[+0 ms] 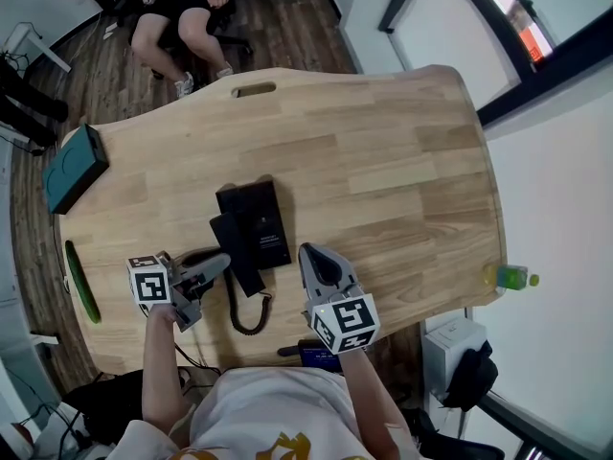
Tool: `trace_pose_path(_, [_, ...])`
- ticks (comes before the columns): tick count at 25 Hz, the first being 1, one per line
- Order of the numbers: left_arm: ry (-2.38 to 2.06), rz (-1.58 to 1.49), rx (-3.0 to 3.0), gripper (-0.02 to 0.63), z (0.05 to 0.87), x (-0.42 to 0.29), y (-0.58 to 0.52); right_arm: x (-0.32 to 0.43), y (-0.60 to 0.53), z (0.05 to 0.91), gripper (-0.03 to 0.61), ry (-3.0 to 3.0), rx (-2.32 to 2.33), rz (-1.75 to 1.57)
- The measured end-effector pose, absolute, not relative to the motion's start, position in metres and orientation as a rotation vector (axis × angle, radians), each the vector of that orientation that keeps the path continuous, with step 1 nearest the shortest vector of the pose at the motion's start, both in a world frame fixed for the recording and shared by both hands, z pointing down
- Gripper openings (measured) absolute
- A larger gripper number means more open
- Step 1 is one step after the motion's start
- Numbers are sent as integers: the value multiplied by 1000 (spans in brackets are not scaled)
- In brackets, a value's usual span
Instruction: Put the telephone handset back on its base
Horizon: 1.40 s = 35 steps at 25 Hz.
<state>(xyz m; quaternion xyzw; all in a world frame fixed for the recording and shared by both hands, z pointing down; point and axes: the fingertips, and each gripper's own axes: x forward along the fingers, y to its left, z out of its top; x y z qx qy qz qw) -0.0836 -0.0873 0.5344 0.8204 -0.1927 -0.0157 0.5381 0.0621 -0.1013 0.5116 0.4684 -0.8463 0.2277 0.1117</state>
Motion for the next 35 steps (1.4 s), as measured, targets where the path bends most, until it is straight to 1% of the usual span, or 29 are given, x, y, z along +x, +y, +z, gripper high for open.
trace_pose_path(35, [-392, 24, 1941, 69, 553, -84, -125, 63, -117, 546, 3, -2429, 1330, 752])
